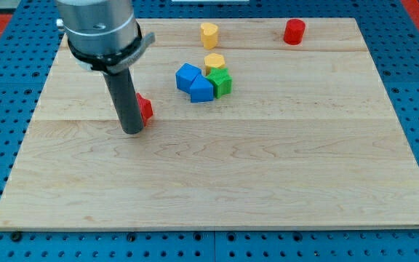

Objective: Put the red star at the center left side of the board

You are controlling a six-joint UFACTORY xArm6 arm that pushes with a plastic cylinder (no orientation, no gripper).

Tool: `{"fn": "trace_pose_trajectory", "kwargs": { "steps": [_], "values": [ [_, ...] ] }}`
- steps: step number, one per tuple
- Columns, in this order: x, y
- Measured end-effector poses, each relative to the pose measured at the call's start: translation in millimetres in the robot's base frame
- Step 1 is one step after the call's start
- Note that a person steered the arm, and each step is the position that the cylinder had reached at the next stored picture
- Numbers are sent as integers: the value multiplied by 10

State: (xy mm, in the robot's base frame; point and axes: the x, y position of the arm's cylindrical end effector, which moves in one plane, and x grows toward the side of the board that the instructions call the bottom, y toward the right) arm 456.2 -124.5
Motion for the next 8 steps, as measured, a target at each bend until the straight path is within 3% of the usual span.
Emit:
{"fn": "trace_pose_trajectory", "kwargs": {
  "steps": [2,4,6,8],
  "values": [
    [-65,449],
    [-377,399],
    [-557,-559],
    [-697,-721]
  ]
}}
